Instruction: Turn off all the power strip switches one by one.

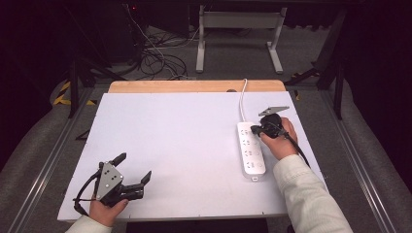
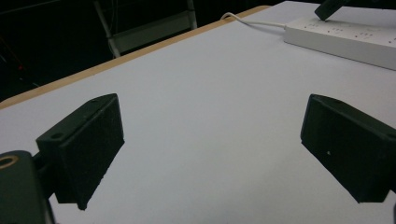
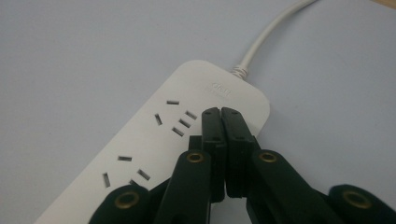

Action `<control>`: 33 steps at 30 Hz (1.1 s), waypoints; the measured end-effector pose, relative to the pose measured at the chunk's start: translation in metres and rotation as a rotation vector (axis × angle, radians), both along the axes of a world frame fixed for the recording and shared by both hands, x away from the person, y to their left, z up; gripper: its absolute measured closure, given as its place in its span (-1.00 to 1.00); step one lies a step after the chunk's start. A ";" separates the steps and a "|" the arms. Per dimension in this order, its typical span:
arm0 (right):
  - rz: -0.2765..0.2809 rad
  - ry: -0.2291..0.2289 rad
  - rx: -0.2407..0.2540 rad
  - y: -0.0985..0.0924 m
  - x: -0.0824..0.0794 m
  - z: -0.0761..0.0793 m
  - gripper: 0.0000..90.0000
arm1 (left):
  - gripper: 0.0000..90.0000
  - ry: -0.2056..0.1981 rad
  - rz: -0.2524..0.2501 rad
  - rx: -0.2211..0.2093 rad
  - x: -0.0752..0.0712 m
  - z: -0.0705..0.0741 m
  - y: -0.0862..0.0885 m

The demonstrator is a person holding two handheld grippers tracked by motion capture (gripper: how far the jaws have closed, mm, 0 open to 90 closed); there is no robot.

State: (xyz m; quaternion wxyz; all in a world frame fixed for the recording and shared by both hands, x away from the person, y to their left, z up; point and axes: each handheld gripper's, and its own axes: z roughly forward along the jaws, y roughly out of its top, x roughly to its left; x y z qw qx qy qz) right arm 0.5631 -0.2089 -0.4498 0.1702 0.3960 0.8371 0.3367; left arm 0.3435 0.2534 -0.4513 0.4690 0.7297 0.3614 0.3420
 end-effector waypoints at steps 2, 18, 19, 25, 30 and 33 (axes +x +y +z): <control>0.001 0.003 0.006 0.000 0.001 0.000 1.00 | -0.85 0.000 0.000 -0.001 0.000 0.000 0.000; 0.002 0.008 -0.009 0.003 0.000 -0.002 1.00 | -0.85 -0.003 -0.002 0.000 -0.001 0.000 0.000; -0.001 0.011 -0.007 0.003 0.000 -0.002 1.00 | -0.85 -0.005 -0.004 0.003 -0.001 0.000 0.000; -0.006 0.010 -0.014 0.004 0.000 -0.002 1.00 | -0.85 -0.005 -0.002 0.002 -0.001 0.000 0.000; -0.012 0.018 -0.004 0.003 0.000 -0.002 1.00 | -0.85 -0.006 -0.003 0.001 -0.001 0.000 -0.001; -0.017 0.034 0.005 0.003 0.001 -0.002 1.00 | -0.85 -0.006 -0.004 0.001 -0.001 0.000 -0.001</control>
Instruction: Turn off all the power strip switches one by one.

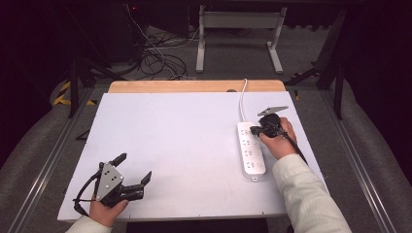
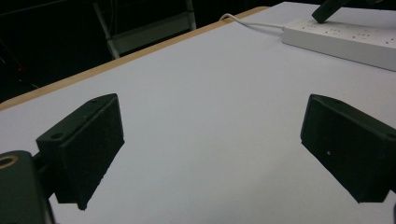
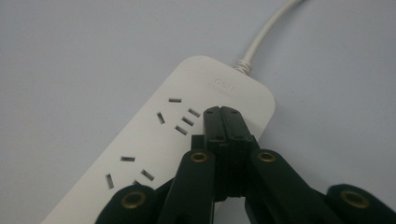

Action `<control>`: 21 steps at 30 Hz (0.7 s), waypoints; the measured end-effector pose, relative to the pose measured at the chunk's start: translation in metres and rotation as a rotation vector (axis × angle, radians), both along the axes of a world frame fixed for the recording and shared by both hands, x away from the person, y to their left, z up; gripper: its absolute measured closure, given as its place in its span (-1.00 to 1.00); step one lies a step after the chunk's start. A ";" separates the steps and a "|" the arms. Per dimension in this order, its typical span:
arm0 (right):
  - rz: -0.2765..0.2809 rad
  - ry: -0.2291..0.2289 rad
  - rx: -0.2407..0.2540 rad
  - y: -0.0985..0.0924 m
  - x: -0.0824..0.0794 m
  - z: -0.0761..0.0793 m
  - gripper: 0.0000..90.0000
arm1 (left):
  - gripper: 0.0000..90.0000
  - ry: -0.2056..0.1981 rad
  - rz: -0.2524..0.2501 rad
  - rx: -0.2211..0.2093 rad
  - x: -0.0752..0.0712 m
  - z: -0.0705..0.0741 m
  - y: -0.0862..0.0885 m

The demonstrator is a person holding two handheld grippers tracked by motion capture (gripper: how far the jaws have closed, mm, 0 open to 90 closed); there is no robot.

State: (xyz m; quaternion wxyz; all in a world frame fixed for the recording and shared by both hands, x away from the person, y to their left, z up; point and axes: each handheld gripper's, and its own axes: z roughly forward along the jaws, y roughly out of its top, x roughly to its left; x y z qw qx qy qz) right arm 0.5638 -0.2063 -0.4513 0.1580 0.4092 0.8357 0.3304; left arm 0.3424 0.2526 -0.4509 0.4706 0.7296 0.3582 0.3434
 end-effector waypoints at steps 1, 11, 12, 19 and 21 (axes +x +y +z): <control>0.000 0.002 -0.002 0.000 0.000 0.000 1.00 | -0.85 0.002 -0.001 -0.001 0.000 0.000 0.000; -0.030 0.021 0.006 0.001 -0.001 0.000 1.00 | -0.85 -0.001 -0.003 0.002 -0.001 0.000 0.000; -0.030 0.022 0.006 0.001 -0.001 0.000 1.00 | -0.85 -0.001 -0.002 0.000 0.000 0.000 0.000; -0.039 0.024 0.006 0.002 -0.001 0.000 1.00 | -0.85 0.002 -0.004 -0.001 -0.001 0.000 -0.001; -0.042 0.028 0.004 0.002 -0.001 0.001 1.00 | -0.85 0.003 -0.004 -0.002 0.000 0.000 -0.001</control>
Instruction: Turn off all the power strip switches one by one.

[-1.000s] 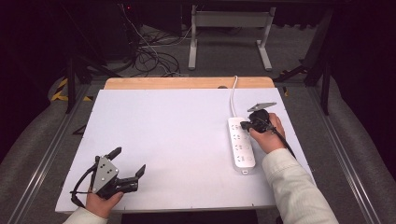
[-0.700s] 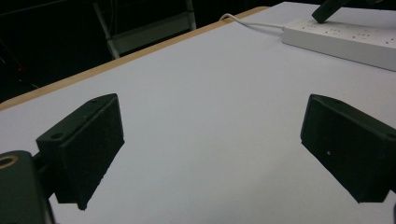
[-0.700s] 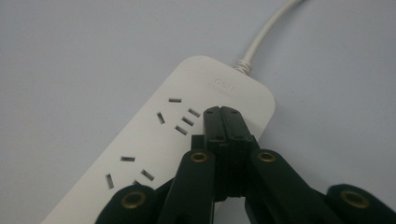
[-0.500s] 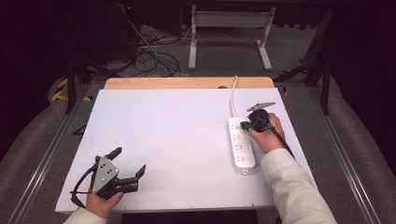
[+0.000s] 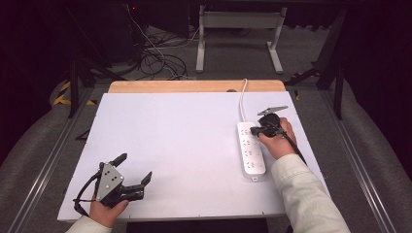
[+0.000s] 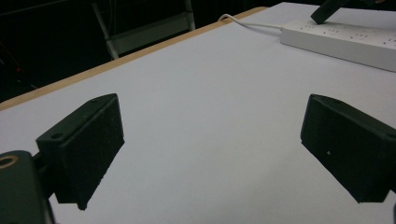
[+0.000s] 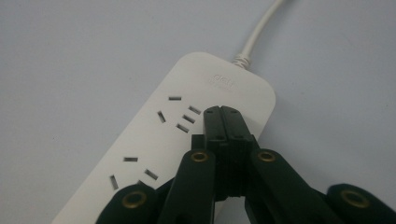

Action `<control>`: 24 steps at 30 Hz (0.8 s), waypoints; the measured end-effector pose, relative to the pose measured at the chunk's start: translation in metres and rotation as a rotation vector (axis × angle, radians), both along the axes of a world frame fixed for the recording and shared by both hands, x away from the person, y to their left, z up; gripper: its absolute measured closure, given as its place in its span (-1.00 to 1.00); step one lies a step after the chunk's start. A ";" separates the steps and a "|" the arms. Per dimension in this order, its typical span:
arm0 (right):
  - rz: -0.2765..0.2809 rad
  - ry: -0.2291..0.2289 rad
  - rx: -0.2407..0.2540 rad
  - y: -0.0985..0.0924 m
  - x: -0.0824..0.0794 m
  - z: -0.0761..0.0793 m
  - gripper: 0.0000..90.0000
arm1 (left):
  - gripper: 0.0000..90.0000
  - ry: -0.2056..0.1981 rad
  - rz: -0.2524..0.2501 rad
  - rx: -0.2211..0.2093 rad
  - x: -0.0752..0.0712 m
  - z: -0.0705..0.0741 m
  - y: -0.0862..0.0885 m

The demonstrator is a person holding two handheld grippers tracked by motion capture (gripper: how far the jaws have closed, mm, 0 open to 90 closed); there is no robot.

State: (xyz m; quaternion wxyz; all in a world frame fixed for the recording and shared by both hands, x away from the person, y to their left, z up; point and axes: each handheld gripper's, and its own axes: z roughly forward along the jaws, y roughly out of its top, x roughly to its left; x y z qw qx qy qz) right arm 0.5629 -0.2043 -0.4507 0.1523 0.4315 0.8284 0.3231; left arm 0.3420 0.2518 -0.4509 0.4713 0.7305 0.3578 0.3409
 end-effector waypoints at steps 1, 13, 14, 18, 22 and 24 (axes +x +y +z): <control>-0.004 -0.001 -0.005 0.000 0.000 0.000 1.00 | -0.85 0.000 0.000 0.000 0.000 0.000 0.000; 0.031 -0.111 0.053 -0.001 -0.006 0.012 0.94 | -0.85 0.003 0.002 -0.008 0.001 0.000 0.001; 0.029 -0.118 0.077 -0.003 -0.007 0.015 0.94 | -0.85 0.001 -0.001 -0.004 0.002 0.000 0.001; 0.045 -0.130 0.068 -0.005 -0.012 0.022 0.93 | -0.85 0.002 0.001 -0.006 0.001 0.000 0.001; 0.062 -0.149 0.082 -0.004 -0.018 0.027 0.88 | -0.85 0.001 0.003 -0.003 0.001 0.001 0.000; 0.067 -0.157 0.093 -0.004 -0.020 0.029 0.82 | -0.85 -0.002 0.003 -0.002 0.001 0.001 0.000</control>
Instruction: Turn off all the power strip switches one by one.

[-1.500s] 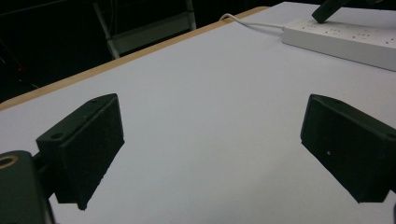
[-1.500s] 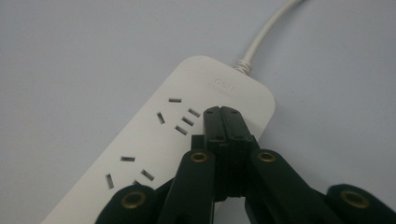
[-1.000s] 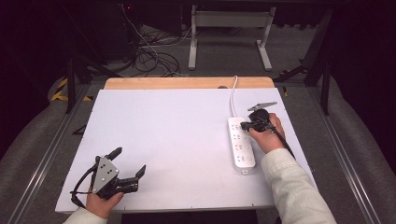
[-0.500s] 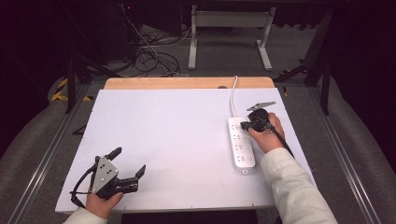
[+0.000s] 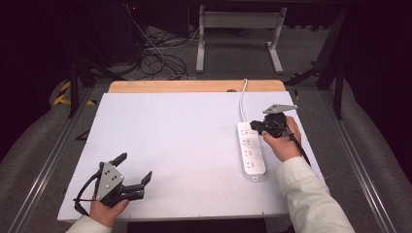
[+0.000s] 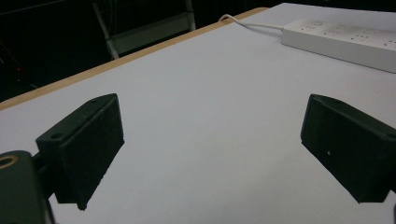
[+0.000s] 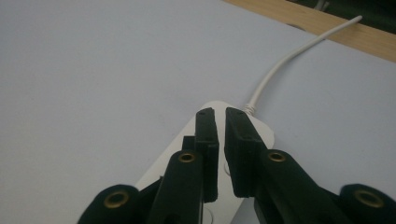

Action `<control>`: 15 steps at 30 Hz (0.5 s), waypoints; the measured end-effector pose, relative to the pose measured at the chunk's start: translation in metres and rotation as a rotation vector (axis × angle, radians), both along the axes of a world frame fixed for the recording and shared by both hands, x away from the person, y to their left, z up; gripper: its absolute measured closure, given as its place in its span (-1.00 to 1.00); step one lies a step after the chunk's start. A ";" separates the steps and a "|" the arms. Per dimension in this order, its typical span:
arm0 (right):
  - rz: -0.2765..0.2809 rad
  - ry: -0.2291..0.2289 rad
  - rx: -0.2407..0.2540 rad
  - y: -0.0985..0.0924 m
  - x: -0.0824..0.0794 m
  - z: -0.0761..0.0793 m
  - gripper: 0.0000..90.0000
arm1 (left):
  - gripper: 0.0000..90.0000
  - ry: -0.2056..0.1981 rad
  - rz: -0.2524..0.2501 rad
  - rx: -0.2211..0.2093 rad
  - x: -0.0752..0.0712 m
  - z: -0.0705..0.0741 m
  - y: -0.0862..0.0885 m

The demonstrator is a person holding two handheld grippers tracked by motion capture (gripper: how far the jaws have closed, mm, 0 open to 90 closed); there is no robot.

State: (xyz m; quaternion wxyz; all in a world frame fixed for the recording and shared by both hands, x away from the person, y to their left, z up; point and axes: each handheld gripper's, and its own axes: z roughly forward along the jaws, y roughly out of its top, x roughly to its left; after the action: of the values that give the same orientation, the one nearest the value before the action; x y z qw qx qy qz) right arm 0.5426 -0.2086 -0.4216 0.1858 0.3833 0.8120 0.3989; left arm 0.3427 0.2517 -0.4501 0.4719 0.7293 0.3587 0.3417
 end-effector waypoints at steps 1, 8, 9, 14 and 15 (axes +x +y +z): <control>0.004 -0.001 0.003 0.000 -0.001 0.001 0.79 | -0.85 0.003 0.000 -0.001 0.000 0.000 0.000; 0.036 -0.038 0.049 -0.004 -0.010 0.009 0.26 | -0.85 0.001 0.001 -0.002 0.001 0.000 0.001; 0.050 -0.050 0.058 -0.004 -0.012 0.011 0.11 | -0.85 0.002 0.002 -0.004 0.000 0.000 0.001; 0.079 -0.078 0.107 -0.005 -0.025 0.016 -0.29 | -0.85 0.001 0.002 0.000 0.000 0.000 0.000; 0.085 -0.089 0.110 -0.005 -0.029 0.017 -0.35 | -0.85 0.000 0.002 0.001 0.000 0.000 0.000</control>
State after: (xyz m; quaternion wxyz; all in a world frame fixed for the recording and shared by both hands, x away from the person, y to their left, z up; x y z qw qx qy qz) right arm 0.5132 -0.2136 -0.4042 0.1831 0.3399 0.7955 0.4671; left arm 0.3431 0.2521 -0.4499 0.4712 0.7292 0.3592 0.3424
